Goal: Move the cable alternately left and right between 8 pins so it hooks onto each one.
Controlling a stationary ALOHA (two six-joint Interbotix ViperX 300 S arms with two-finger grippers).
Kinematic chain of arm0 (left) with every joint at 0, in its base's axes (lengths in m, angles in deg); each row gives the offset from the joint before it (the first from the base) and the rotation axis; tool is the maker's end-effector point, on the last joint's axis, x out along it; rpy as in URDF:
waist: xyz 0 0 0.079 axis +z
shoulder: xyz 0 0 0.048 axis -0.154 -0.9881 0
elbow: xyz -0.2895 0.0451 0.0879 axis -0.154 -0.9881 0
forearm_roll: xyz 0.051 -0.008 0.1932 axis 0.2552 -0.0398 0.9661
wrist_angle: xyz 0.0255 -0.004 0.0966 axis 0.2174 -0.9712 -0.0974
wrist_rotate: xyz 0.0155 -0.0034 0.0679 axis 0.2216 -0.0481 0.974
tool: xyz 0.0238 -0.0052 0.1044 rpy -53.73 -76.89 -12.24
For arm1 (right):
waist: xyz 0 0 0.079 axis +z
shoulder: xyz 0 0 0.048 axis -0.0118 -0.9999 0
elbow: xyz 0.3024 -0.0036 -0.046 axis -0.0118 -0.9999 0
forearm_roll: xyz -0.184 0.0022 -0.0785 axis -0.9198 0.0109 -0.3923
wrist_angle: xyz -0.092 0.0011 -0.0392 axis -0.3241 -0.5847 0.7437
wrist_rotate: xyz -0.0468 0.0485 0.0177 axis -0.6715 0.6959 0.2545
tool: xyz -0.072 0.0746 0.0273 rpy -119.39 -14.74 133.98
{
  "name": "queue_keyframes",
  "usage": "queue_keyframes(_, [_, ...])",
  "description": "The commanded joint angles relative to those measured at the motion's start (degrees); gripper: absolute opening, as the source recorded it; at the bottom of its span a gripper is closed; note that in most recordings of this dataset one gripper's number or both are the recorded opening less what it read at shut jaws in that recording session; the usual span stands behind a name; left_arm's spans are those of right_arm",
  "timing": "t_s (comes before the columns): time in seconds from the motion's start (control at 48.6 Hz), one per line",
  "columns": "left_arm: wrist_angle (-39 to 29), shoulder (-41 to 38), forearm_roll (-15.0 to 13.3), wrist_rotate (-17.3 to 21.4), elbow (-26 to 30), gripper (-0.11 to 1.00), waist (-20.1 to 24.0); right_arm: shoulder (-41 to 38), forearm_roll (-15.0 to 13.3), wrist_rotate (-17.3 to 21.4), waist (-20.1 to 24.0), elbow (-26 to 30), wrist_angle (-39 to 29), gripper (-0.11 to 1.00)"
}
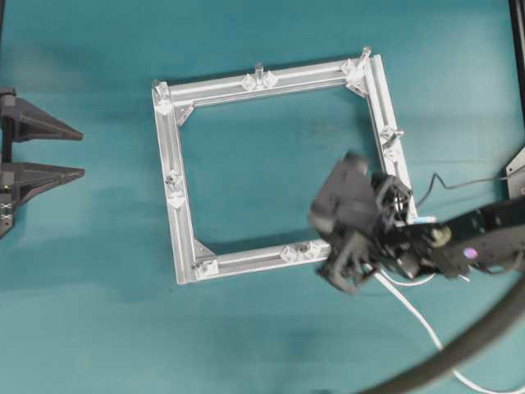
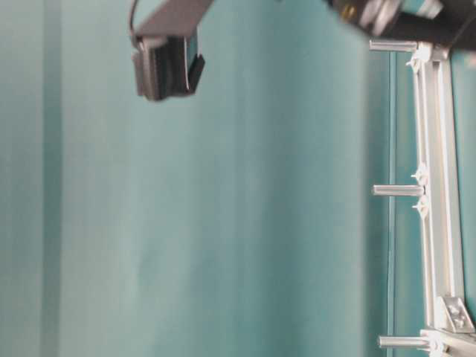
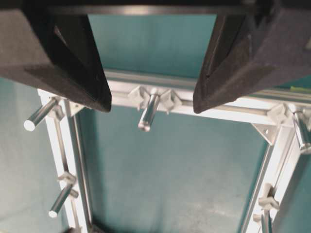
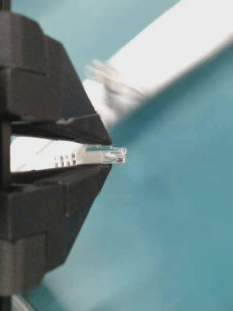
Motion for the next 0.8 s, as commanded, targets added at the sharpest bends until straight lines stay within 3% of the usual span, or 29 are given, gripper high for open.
queue_keyframes(0.0, [0.3,-0.4,0.2,-0.3,0.3,0.72,-0.1,-0.5,-0.9,1.3,-2.9,1.1,0.7,0.14])
queue_keyframes(0.165, [-0.3,0.4,0.2,-0.3,-0.1,0.72,-0.1,-3.0,-1.0,-0.7,-8.4,3.9,5.0,0.14])
queue_keyframes(0.268, [-1.4,2.1,0.2,-0.1,-0.1,0.71,-0.2,-5.1,-0.9,-6.0,-10.3,5.8,9.9,0.14])
queue_keyframes(0.391, [-4.0,5.4,0.7,0.9,0.2,0.71,-0.4,-7.5,0.8,-18.6,-10.5,8.3,13.4,0.14])
queue_keyframes(0.576, [-7.6,8.2,0.7,1.7,0.3,0.67,-0.4,-9.3,9.4,-36.7,-10.5,12.6,12.0,0.14])
queue_keyframes(0.782, [-7.6,8.2,0.7,1.5,-0.1,0.64,-0.4,-12.1,16.5,-59.5,-9.7,18.0,10.2,0.14])
